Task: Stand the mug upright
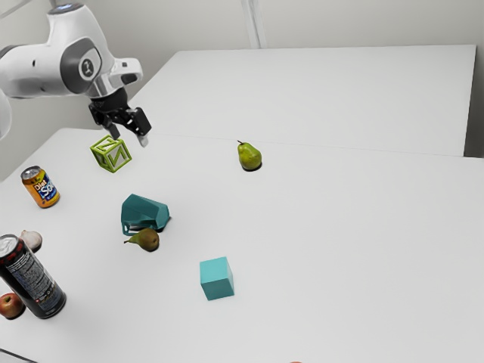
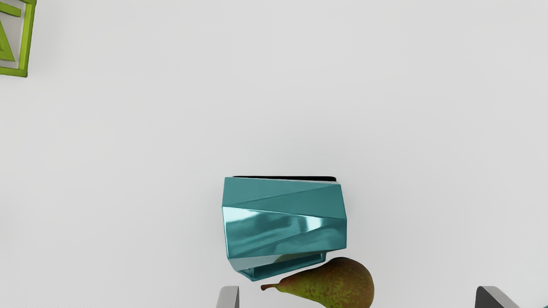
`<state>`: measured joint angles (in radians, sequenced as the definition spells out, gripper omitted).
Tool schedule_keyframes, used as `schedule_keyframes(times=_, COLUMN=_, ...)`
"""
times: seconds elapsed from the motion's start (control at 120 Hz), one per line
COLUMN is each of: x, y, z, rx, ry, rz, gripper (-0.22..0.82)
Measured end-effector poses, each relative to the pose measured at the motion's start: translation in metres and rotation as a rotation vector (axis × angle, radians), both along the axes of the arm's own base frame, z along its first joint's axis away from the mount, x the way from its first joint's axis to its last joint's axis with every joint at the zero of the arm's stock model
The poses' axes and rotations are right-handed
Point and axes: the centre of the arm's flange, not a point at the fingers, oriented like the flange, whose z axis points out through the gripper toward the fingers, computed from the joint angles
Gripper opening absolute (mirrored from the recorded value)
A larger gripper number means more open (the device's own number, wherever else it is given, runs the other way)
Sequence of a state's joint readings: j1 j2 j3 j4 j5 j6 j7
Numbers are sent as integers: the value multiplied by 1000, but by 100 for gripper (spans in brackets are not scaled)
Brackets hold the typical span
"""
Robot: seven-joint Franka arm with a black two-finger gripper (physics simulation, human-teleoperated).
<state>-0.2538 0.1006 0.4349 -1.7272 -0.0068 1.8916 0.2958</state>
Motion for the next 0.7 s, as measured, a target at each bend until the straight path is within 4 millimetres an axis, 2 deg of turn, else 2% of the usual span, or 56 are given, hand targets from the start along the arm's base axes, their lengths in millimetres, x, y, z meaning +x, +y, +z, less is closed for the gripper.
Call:
schedule_keyframes(times=0.067, x=-1, y=2, z=-2, rx=-3, ry=1, rz=5, gripper=60)
schedule_keyframes(times=0.142, x=-5, y=14, z=-3, rx=-8, ry=1, rz=29, gripper=60)
schedule_keyframes(times=0.292, x=-19, y=66, z=-19, rx=-93, ry=19, rz=137, gripper=60)
schedule_keyframes(times=0.417, x=-22, y=107, z=-53, rx=-190, ry=52, rz=210, gripper=60)
schedule_keyframes(times=0.5, x=-22, y=116, z=-70, rx=-255, ry=64, rz=224, gripper=60)
schedule_keyframes(times=0.7, x=-29, y=157, z=-133, rx=-433, ry=116, rz=305, gripper=60)
